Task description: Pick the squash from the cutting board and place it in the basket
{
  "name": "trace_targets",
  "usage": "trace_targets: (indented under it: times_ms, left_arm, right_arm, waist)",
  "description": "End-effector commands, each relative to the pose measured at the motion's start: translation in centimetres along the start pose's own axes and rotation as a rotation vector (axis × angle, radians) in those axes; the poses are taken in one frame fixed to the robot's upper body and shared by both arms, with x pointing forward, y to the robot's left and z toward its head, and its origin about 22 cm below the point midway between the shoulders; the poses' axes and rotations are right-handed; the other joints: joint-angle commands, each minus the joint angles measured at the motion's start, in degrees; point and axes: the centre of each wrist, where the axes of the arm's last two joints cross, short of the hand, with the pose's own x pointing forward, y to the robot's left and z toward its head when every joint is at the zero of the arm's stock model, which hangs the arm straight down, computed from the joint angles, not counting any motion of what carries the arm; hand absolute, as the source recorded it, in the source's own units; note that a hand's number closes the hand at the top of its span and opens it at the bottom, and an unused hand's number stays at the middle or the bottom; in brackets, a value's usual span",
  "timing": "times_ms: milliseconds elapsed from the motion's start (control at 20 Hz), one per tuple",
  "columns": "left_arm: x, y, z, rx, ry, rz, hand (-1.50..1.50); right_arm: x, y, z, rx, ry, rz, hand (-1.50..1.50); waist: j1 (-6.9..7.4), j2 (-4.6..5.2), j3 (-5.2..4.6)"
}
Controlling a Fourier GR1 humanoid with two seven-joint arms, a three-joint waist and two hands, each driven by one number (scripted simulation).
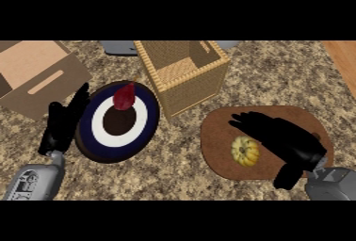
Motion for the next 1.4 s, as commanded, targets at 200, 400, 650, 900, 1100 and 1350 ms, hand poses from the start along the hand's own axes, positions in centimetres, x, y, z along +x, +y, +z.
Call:
trace_targets:
  times_ms: [200, 400, 650, 900, 1100, 1350]
  left_arm:
    - [0.0, 0.3, 0.7, -0.005, -0.003, 0.003, 0.0]
    - [-1.7, 1.7, -0.6, 0.014, 0.018, -0.007, 0.0]
    - [0.9, 1.0, -0.1, 0.004, -0.001, 0.025, 0.0]
    - [1.0, 0.1, -1.7, 0.01, -0.004, 0.003, 0.0]
    - [-0.1, 0.6, -0.3, -0.007, -0.01, 0.012, 0.0]
    - [-0.6, 0.4, -0.8, 0.001, 0.009, -0.002, 0.0]
  right_arm:
    - [0.2, 2.8, -1.3, 0.023, 0.015, -0.01, -1.5]
    - [-0.2, 0.9, -1.0, 0.054, 0.055, 0.006, -1.5]
    - [0.1, 3.2, -2.1, 0.08, 0.04, -0.012, -1.5]
    - [-1.6, 2.3, -3.4, 0.055, 0.05, -0.018, -1.5]
    - [-0.5, 6.5, -3.8, 0.066, 0.054, 0.017, -1.5]
    - [-2.3, 5.9, -4.5, 0.034, -0.023, 0.15, 1.5]
  waist:
    - [0.01, -0.02, 0.01]
    - [-0.16, 0.0, -0.01]
    - [-0.09, -0.03, 0.0]
    - [-0.09, 0.04, 0.0]
    - [0.0, 0.01, 0.0]
    - [0.05, 0.09, 0.01]
